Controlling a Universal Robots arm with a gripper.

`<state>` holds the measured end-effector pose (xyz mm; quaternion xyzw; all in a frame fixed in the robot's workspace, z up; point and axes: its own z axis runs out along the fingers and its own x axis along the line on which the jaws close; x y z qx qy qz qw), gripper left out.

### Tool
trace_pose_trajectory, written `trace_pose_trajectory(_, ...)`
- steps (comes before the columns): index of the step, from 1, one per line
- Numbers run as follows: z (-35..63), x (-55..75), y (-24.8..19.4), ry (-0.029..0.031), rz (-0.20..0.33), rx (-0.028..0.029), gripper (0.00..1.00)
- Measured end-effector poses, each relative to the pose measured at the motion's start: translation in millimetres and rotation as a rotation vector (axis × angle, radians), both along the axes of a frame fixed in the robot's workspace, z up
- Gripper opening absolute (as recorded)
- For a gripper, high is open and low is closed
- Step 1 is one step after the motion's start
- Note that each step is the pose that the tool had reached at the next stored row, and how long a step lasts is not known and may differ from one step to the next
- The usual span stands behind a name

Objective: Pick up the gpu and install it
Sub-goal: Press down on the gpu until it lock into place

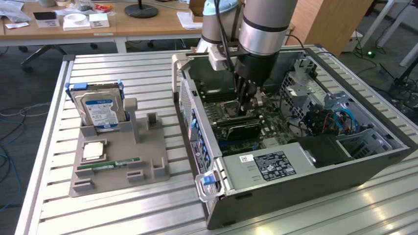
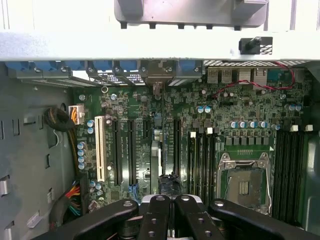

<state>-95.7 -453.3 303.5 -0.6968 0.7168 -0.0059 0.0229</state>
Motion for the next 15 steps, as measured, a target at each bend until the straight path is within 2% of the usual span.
trace_pose_trajectory(9,19.3,0.4,0.0,-0.0002,0.000,0.0002,0.11)
trace_pose_trajectory(15,19.5,0.4,0.0,-0.0001,0.000,0.0003,0.11)
